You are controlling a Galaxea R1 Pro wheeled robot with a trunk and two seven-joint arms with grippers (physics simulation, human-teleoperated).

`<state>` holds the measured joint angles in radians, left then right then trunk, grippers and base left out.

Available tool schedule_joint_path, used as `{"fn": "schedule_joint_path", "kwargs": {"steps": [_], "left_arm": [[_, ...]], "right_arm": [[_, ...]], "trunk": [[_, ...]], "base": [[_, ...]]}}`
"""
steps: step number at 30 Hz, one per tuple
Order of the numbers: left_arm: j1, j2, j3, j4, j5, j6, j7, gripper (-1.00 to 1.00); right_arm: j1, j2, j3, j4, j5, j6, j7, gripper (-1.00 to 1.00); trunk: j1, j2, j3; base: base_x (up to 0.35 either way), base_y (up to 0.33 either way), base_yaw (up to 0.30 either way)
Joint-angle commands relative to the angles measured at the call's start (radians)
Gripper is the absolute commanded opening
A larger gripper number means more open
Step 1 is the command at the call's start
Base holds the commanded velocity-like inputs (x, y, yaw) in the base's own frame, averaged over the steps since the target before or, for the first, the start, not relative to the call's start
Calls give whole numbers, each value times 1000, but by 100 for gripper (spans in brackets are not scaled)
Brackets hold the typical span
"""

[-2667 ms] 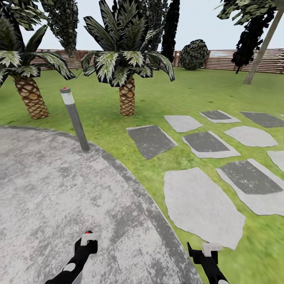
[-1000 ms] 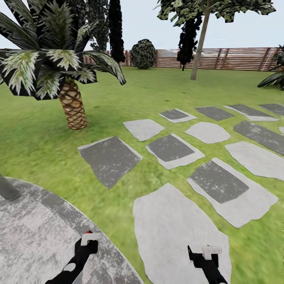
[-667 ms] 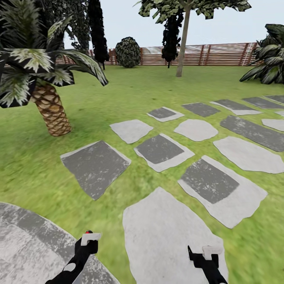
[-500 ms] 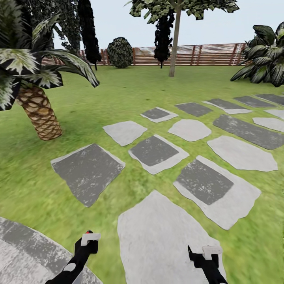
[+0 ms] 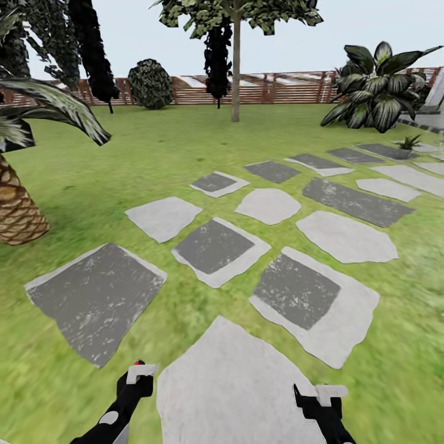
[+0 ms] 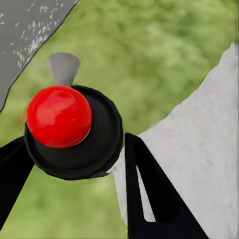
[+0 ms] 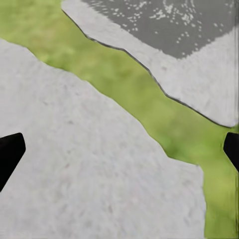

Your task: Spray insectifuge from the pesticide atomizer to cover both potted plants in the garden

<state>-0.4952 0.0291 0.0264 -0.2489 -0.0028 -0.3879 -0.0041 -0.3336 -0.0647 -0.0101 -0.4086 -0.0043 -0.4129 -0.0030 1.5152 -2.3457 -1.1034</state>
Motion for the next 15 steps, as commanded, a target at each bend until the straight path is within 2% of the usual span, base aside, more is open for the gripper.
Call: {"fn": "schedule_joint_path", "kwargs": {"steps": [1,9,15], "left_arm": [[0,0,3,0,0,-3,-1,-100],[0,1,3,0,1,-3,-1,-100],[0,0,3,0,1,-3,0,-100]], "right_arm": [[-1,0,-1,1,0,-3,0,100],[-1,0,-1,1,0,-3,0,100],[-1,0,-1,1,0,-4,0,100]], "trunk": [[0,0,0],[0,0,4],[0,0,8]], "base": [[337,0,-300],[316,0,-300],[60,0,-299]]}}
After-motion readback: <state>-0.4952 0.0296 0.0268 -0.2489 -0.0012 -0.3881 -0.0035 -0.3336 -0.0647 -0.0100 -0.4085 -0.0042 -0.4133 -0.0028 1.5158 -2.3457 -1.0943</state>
